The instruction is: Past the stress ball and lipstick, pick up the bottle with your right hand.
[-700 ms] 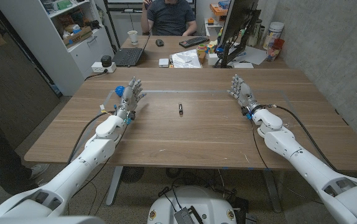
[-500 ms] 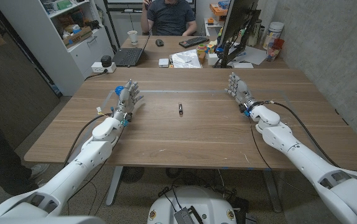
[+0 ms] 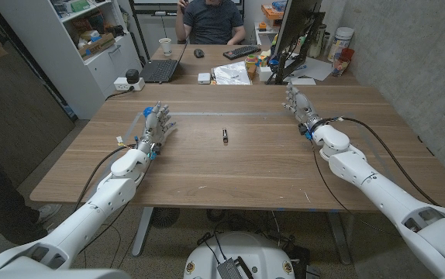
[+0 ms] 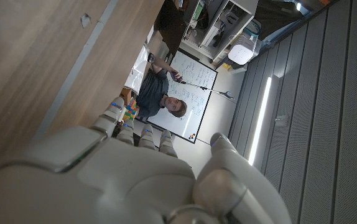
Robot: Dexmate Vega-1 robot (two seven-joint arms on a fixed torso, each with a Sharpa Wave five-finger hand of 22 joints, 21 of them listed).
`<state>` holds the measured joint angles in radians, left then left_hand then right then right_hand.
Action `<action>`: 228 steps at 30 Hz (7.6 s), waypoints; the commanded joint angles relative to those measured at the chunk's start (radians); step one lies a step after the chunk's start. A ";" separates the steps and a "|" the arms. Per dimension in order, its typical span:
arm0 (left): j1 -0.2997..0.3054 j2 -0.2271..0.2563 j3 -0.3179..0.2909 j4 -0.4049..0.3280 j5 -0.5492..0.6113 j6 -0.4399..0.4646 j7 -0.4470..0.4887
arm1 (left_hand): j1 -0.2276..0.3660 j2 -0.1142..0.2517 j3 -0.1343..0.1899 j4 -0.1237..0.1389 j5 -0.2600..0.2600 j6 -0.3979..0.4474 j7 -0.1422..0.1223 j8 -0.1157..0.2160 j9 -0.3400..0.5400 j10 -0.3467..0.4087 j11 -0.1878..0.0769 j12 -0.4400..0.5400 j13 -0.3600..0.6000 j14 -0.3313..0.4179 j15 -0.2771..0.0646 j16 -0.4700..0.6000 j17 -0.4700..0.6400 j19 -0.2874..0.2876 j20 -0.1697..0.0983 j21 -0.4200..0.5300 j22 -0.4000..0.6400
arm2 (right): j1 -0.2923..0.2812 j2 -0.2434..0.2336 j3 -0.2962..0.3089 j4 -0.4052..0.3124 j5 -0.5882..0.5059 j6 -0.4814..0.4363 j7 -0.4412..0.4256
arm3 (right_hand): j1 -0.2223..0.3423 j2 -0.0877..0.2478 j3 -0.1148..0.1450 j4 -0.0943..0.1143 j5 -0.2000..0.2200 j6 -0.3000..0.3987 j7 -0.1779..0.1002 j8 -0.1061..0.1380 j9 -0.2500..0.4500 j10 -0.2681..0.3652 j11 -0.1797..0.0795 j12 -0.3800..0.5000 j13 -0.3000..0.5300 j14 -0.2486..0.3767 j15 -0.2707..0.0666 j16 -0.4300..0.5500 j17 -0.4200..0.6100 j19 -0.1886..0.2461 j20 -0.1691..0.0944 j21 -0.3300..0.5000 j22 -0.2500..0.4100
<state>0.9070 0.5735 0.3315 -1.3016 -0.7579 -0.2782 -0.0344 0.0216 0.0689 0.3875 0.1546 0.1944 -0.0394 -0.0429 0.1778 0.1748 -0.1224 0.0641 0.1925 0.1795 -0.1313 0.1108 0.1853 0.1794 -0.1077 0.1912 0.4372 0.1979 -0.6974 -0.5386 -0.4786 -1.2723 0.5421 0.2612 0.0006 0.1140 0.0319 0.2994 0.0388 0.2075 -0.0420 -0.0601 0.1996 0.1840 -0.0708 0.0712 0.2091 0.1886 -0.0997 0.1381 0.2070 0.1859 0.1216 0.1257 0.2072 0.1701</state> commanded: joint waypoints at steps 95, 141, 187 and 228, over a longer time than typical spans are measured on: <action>-0.068 -0.010 0.043 0.117 -0.056 -0.067 -0.216 | 0.002 0.011 -0.008 -0.002 0.006 -0.004 -0.010 0.005 0.001 -0.004 -0.001 0.007 0.002 -0.005 -0.008 0.005 0.005 0.007 0.010 -0.011 0.002 | -0.244 -0.565 -0.008 -1.157 -0.955 -1.485 -0.508 | 0.185 -0.118 -0.037 -0.153 0.025 0.082 -0.159 0.010 0.012 0.070 -0.082 0.000 0.009 0.144 -0.052 0.010 0.002 0.242 0.083 0.014 0.003; -0.112 -0.012 0.053 0.169 -0.051 -0.058 -0.292 | 0.002 0.009 -0.015 -0.003 0.006 -0.004 -0.012 0.005 0.001 -0.005 -0.001 0.006 0.002 -0.009 -0.008 0.004 0.004 0.007 0.010 -0.017 0.002 | -0.236 -0.482 -0.063 -1.132 -1.387 -1.657 0.184 | 0.245 -0.061 -0.021 -0.169 0.002 0.042 -0.160 -0.001 0.018 0.033 -0.064 -0.010 0.012 0.126 -0.024 -0.002 0.003 0.236 0.088 -0.010 0.003; -0.109 -0.010 0.042 0.181 -0.057 -0.067 -0.301 | 0.001 0.008 -0.021 -0.002 0.006 -0.004 -0.011 0.005 0.001 -0.004 -0.001 0.006 0.002 -0.009 -0.009 0.004 0.004 0.008 0.010 -0.022 0.003 | -0.195 -0.349 -0.142 -0.954 -1.879 -1.657 0.805 | 0.312 -0.058 -0.017 -0.187 -0.006 0.027 -0.160 -0.003 0.019 -0.022 -0.055 -0.020 0.013 0.134 -0.019 -0.007 0.002 0.357 0.088 0.009 0.003; -0.117 -0.002 0.041 0.181 -0.047 -0.067 -0.293 | 0.001 0.008 -0.026 -0.002 0.007 -0.003 -0.011 0.006 0.001 -0.004 0.000 0.006 0.002 -0.009 -0.008 0.005 0.004 0.010 0.010 -0.027 0.003 | -0.187 -0.227 -0.106 -0.792 -2.086 -1.561 1.113 | 0.344 -0.053 -0.027 -0.182 -0.011 0.031 -0.161 0.006 0.026 0.016 -0.001 0.004 0.015 0.248 -0.016 0.023 0.002 0.472 0.089 0.014 0.002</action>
<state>0.7958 0.5698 0.3707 -1.1256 -0.8082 -0.3487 -0.3293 0.0216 0.0688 0.3624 0.1545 0.1943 -0.0430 -0.0465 0.1776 0.1726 -0.1222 0.0641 0.1917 0.1790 -0.1372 0.1049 0.1852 0.1789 -0.1002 0.1984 0.4139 0.1974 -0.8738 -0.8251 -0.6270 -2.1165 -1.4758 -1.3620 1.0236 0.4454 -0.0183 0.2777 -0.1448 0.1996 -0.0144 -0.2180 0.1973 0.2072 -0.0553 0.0627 0.2050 0.2026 0.1343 0.1230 0.2197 0.1864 0.5801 0.2127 0.2186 0.1697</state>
